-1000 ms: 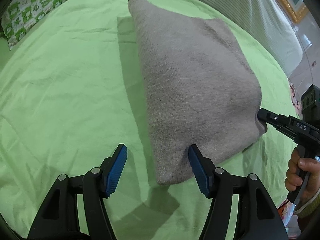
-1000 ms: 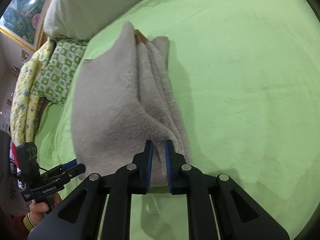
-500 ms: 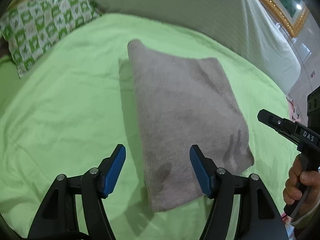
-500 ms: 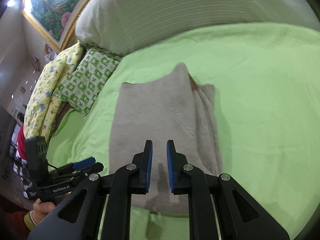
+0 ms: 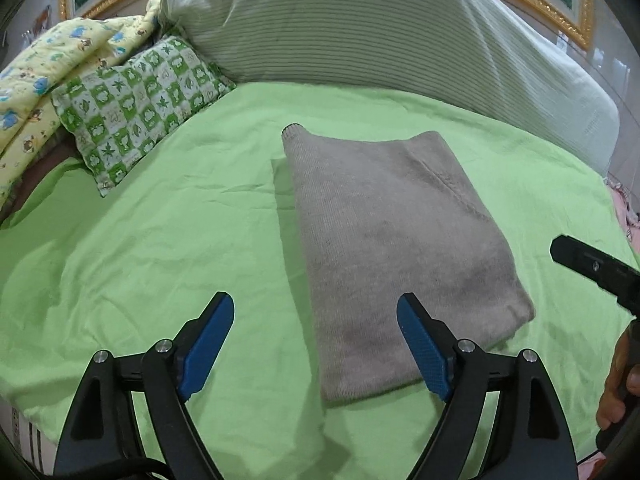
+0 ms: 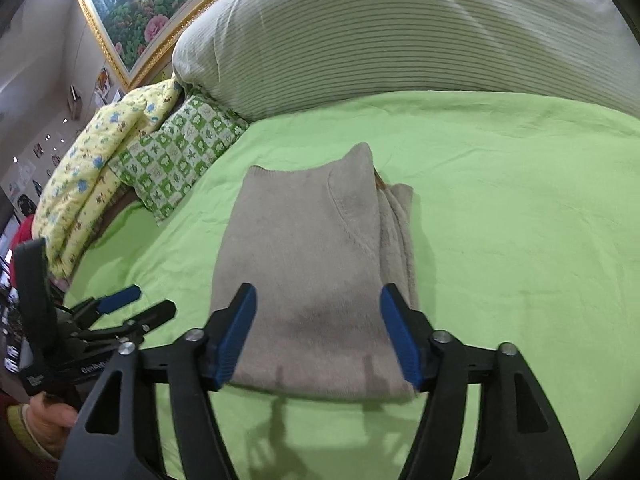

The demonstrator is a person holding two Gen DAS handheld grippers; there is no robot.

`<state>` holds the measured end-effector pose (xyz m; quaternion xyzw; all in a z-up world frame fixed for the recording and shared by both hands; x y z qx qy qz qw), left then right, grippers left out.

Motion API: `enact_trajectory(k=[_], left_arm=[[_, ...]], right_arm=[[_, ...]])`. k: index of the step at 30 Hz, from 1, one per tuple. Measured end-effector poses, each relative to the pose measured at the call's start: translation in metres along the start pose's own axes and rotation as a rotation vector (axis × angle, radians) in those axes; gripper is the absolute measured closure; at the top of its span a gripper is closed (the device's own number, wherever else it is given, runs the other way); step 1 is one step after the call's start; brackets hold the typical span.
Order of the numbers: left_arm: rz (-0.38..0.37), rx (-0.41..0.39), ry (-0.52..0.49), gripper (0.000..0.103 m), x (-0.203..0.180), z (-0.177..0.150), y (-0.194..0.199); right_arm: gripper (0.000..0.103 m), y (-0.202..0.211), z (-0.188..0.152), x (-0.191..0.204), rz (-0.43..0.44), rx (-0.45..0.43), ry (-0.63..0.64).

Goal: Fold small clothes

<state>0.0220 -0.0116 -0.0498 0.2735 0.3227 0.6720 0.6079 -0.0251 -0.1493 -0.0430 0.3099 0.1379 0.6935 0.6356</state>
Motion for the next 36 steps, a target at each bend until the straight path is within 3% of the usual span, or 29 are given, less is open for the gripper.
enact_trajectory(k=[2,12,17,36], left_arm=[[-0.01,-0.004,-0.003,0.018,0.0,-0.009,0.002],[-0.051,0.027,0.014,0.015,-0.002,-0.03,0.002],[-0.026,-0.049,0.015,0.011,0.001,-0.032,0.01],[-0.002,-0.027,-0.01,0.011,-0.002,-0.044,-0.003]], right_arm=[[0.026,0.005,-0.013,0.001,-0.026,-0.017,0.014],[0.022,0.009,-0.061,0.007,-0.109,-0.024,0.098],[0.015,0.011,-0.065,0.011,-0.121,-0.052,0.106],[0.006,-0.004,-0.07,0.031,-0.099,-0.06,0.187]])
Point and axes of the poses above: each gripper's, at about its wrist camera, not at the fingertips, and y roughly against the way its jaws point, x to its left, z to its top, the point moved 6 cm from there along -y, roughly the way its jaws point, and after that the axes turned 6 degrees about y, right-handed, at the moved point
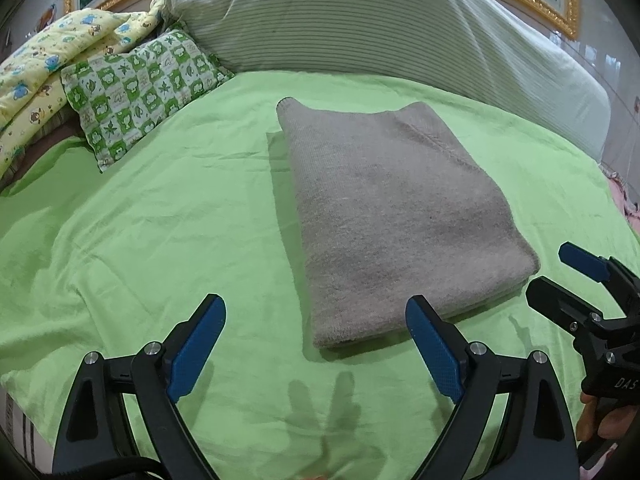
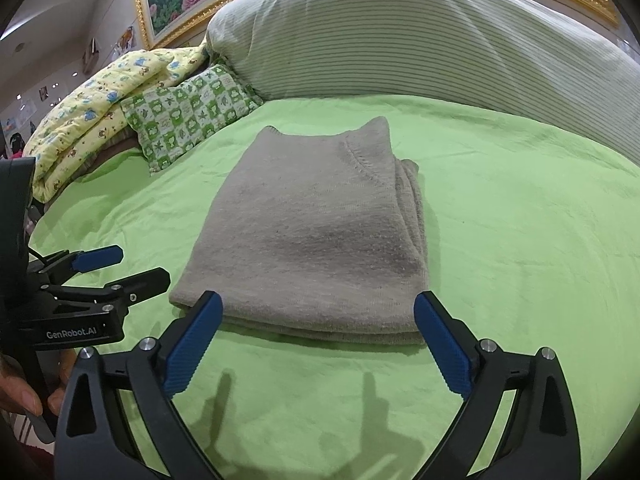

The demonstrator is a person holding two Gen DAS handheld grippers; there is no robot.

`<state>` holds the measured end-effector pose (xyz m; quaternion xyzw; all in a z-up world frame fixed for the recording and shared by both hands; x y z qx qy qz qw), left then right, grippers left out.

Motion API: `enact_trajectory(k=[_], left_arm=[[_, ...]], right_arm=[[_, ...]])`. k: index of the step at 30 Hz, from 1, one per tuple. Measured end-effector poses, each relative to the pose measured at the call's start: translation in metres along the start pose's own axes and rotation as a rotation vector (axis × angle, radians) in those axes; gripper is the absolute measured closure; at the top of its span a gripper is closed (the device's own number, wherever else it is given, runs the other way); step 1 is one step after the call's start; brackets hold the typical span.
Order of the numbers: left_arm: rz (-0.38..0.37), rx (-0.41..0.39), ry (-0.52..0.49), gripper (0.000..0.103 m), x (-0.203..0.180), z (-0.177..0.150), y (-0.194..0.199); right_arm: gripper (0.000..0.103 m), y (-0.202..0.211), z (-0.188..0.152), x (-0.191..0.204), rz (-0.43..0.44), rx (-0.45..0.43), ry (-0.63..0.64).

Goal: Fold small clothes

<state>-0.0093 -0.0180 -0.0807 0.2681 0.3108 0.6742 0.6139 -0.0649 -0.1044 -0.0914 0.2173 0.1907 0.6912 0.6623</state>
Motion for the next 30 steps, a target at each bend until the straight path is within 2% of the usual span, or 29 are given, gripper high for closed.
enact_trajectory(k=[10,30], left_arm=[[0.006,-0.028,-0.026,0.01,-0.007,0.002,-0.002],[0.022,-0.014,-0.02,0.01,-0.007,0.004,-0.006]], right_arm=[[0.006,-0.005,0.003,0.003,0.011,-0.003,0.015],[0.005,-0.014,0.016,0.002,0.02,-0.007,0.035]])
Point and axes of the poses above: each gripper's, at about its wrist camera, not at the fingertips, and y roughly against the way its jaws point, x to its left, z to its top, the point moved 6 cm from there along -y, roughly the way its jaws point, and after that the axes turned 6 degrees about y, right-handed, at the moved point
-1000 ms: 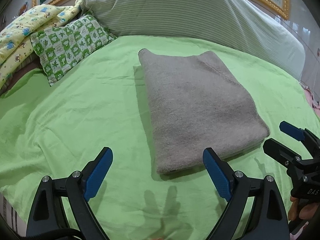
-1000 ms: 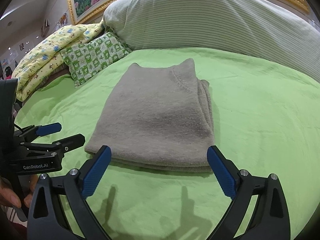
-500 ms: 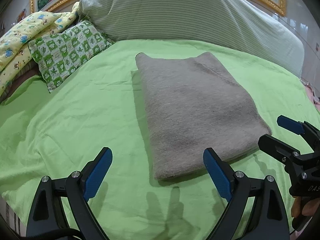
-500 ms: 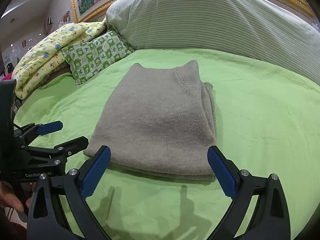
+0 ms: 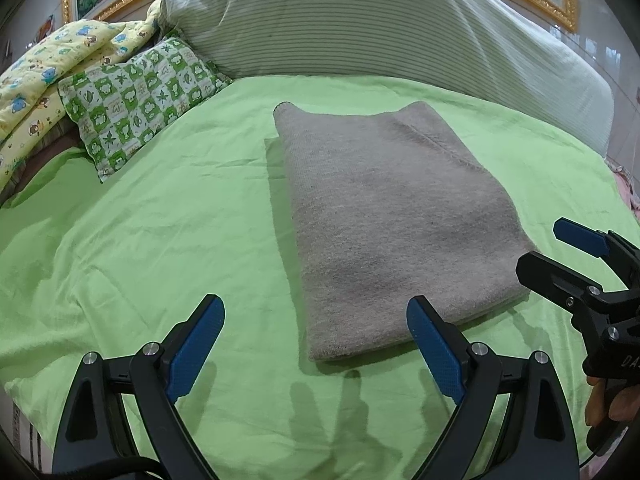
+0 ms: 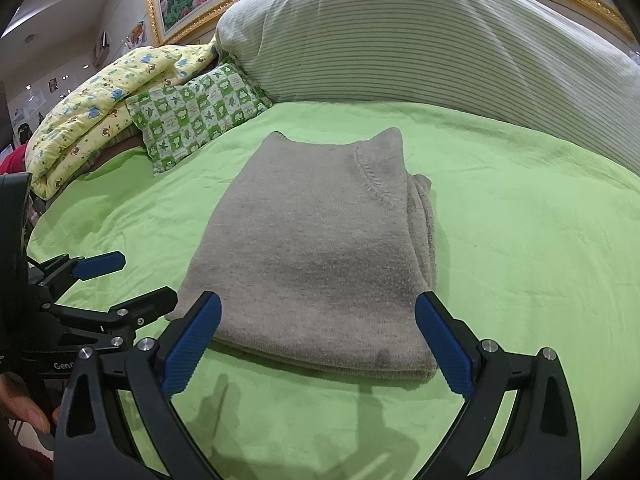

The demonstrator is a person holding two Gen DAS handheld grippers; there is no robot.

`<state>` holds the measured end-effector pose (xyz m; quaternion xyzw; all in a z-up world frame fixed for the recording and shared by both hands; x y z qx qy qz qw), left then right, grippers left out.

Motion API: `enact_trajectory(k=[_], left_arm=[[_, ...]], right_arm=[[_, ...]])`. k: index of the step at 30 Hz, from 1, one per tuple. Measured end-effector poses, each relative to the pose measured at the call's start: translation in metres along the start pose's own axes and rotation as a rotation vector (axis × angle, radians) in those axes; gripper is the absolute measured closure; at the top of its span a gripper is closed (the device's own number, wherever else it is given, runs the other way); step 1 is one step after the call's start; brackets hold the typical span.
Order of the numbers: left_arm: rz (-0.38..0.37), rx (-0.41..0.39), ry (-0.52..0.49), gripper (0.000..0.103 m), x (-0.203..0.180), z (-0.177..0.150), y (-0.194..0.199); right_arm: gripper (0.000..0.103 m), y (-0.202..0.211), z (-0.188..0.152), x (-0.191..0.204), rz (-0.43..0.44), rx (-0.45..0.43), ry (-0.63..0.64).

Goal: Fold small clothes

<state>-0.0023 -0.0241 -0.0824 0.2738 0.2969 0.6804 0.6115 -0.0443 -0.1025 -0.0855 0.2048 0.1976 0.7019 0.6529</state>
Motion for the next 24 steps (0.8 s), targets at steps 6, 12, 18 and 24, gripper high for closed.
enact_trajectory(k=[6,12,18,24], left_arm=[[0.006,0.007,0.007,0.01,0.0,0.001,-0.001],[0.005,0.014,0.002,0.01,0.0,0.002,-0.003],[0.003,0.018,-0.002,0.01,-0.002,0.002,-0.003],[0.001,0.019,0.001,0.01,-0.001,0.002,-0.003]], right_arm=[[0.005,-0.002,0.003,-0.006,0.003,0.003,-0.005],[0.005,-0.002,0.005,-0.006,0.0,0.0,-0.007],[0.005,-0.002,0.006,-0.006,0.003,-0.003,-0.007],[0.005,-0.002,0.011,-0.005,0.007,-0.008,-0.007]])
Point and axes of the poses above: each gripper's, at about its wrist camera, not at the fingertips, and y roughly against the way its jaws point, x to its left, z to its top, the point moved 6 cm from there along -y, roughly the way its jaws point, and after that the axes turned 6 degrees about y, right-handed, at the moved point
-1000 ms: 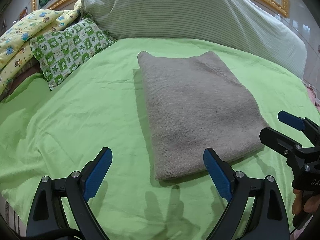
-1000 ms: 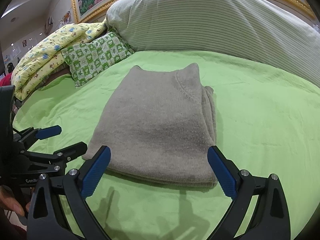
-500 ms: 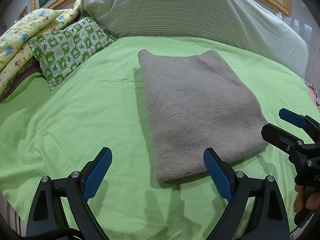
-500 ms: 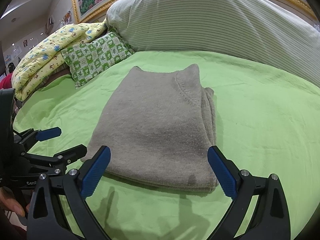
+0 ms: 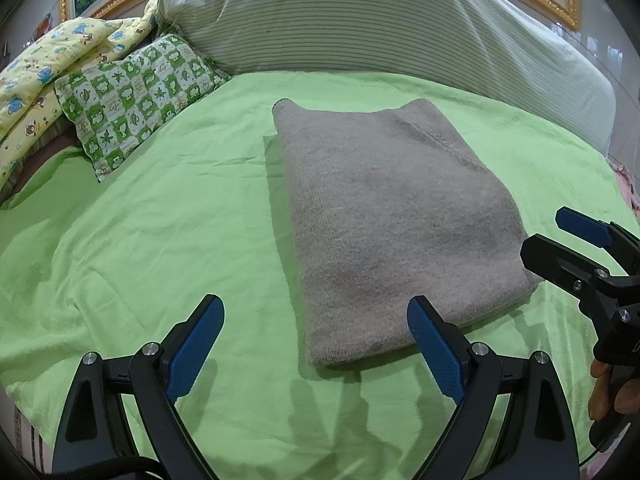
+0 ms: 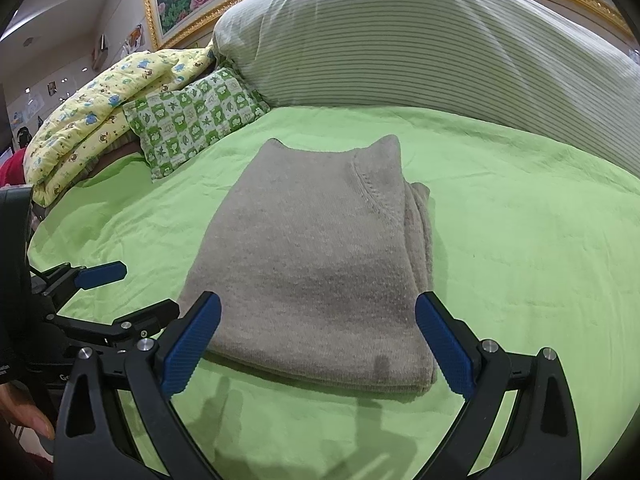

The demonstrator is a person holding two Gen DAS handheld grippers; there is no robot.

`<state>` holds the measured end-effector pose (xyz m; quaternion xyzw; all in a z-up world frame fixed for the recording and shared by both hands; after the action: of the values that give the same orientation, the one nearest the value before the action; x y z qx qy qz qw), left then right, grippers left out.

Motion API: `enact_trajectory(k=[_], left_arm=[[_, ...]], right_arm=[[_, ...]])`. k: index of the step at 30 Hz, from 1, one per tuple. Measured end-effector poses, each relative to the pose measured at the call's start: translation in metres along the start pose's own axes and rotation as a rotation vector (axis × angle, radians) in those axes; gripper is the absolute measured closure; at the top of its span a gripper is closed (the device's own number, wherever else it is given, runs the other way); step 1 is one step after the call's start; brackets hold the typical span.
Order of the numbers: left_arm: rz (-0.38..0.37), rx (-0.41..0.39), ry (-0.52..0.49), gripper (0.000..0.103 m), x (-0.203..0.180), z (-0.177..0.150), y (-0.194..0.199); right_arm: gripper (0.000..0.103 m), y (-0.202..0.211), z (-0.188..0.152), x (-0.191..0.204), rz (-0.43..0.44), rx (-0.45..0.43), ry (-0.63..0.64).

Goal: Fold small clothes

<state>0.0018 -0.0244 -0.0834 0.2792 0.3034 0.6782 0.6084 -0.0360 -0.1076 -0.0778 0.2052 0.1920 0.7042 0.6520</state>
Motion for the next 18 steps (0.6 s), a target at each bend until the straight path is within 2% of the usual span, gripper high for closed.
enact_trajectory(k=[18], left_arm=[[0.0,0.004,-0.007,0.01,-0.0017,0.0044,-0.0008]], right_arm=[[0.005,-0.0009,0.0084,-0.0055,0.001,-0.009,-0.007]])
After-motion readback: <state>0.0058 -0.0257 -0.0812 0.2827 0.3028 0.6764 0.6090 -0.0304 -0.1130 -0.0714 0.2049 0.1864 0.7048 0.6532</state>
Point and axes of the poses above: each gripper's, at about its wrist camera, not at the fingertips, and y roughly against the way its jaws point, x to its left, z to its top, the point moved 6 cm from there along -y, roughly the way its jaws point, and after that the axes turned 6 degrees about y, right-handed, at the moved point
